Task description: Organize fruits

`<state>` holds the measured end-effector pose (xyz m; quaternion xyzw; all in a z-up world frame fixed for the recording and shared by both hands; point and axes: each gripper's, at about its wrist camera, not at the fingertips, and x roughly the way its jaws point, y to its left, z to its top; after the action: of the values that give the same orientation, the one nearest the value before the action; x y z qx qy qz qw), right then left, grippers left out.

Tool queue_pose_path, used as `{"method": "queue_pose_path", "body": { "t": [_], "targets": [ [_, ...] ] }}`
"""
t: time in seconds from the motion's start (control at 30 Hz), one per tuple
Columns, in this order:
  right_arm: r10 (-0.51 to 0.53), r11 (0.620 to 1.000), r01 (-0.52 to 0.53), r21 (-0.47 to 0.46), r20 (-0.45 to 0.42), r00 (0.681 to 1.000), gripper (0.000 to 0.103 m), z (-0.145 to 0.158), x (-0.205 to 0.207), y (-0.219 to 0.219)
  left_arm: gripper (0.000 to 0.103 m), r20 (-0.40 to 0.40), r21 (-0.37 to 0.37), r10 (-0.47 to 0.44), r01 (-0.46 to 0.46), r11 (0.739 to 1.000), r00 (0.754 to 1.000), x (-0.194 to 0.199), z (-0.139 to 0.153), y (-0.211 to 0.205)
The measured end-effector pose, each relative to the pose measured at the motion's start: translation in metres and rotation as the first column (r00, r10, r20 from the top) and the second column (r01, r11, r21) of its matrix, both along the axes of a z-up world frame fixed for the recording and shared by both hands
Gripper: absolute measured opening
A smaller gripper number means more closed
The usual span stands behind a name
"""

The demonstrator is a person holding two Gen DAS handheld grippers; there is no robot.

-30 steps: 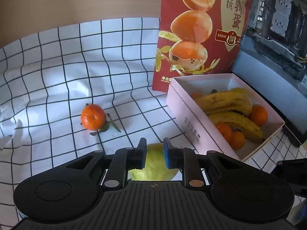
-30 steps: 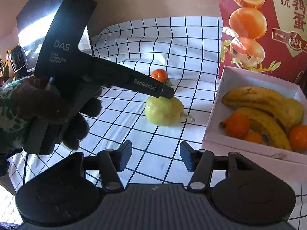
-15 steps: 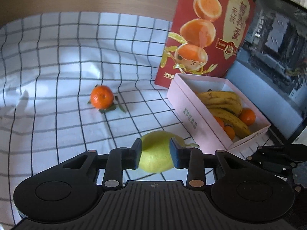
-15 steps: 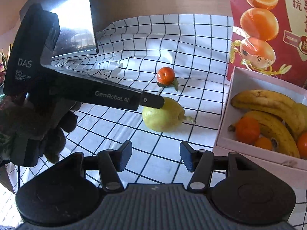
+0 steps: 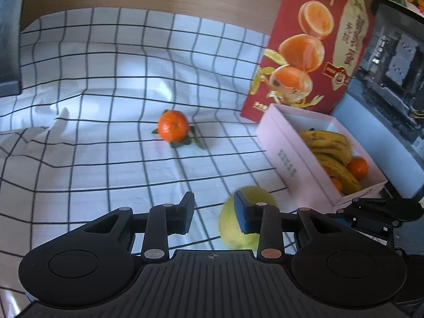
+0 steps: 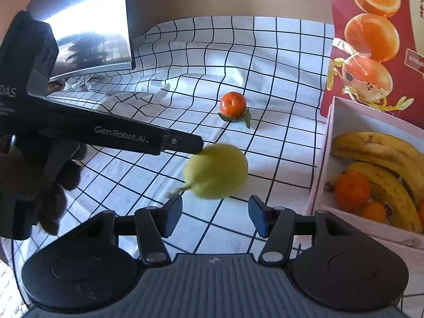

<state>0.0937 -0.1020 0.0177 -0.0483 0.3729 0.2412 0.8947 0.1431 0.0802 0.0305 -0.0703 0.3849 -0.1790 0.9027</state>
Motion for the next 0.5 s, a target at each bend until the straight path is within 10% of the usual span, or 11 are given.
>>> {"method": "queue_pose_path", "body": {
  "t": [0.5],
  "targets": [
    [0.165,0.973,-0.149,-0.178,0.078,0.983,0.056,0.006,0.005,0.032,0.033,-0.067,-0.056,0.172,-0.175,0.983,0.983,-0.016,0.0,0.039]
  ]
}}
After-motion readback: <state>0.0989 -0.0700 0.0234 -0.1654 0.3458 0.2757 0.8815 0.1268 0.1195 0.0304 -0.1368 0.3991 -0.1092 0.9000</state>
